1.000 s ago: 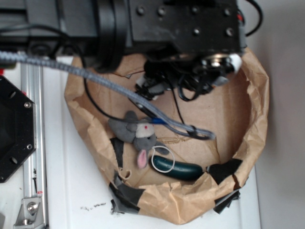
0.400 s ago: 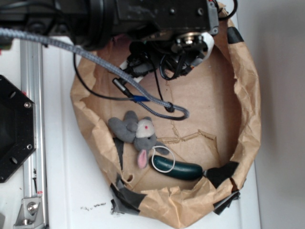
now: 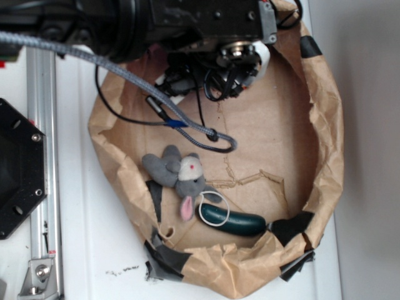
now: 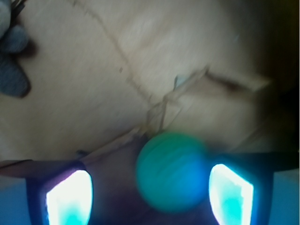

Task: Grab the green ball.

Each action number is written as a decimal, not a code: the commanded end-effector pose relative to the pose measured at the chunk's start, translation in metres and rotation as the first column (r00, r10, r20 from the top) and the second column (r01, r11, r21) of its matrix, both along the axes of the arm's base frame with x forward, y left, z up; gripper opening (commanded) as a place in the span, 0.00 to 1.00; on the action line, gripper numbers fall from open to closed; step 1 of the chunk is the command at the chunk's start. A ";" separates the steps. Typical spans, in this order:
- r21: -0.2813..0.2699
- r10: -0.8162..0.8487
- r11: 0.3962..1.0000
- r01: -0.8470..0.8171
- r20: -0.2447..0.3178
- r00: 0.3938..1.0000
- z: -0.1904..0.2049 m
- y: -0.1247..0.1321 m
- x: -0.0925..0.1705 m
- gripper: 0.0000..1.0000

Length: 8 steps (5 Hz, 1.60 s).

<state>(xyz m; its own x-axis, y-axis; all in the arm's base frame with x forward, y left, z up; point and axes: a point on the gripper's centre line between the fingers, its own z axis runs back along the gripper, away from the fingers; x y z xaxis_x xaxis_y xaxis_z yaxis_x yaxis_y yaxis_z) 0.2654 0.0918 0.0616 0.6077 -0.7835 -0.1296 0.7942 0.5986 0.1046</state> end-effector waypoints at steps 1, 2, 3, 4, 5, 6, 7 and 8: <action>0.007 -0.029 1.000 0.029 -0.007 1.000 -0.007 0.014 0.016 1.00; 0.022 -0.013 1.000 0.014 -0.035 0.999 -0.018 0.024 0.010 1.00; 0.033 -0.001 0.999 0.003 -0.057 0.998 -0.024 0.031 0.006 1.00; 0.019 0.012 1.000 -0.010 -0.060 0.998 -0.025 0.034 0.005 0.82; 0.011 0.021 1.000 -0.020 -0.071 0.997 -0.025 0.036 0.006 0.00; -0.042 0.047 0.998 -0.051 -0.100 0.994 -0.022 0.036 0.006 0.00; -0.064 0.042 0.997 -0.048 -0.094 0.995 -0.016 0.033 0.006 0.00; -0.073 0.043 0.996 -0.050 -0.089 0.995 -0.013 0.032 0.007 0.00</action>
<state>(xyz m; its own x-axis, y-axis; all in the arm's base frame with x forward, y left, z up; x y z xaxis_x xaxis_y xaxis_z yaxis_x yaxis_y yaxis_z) 0.2686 0.1158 0.0297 0.6123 -0.7768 -0.1475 0.7768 0.6257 -0.0706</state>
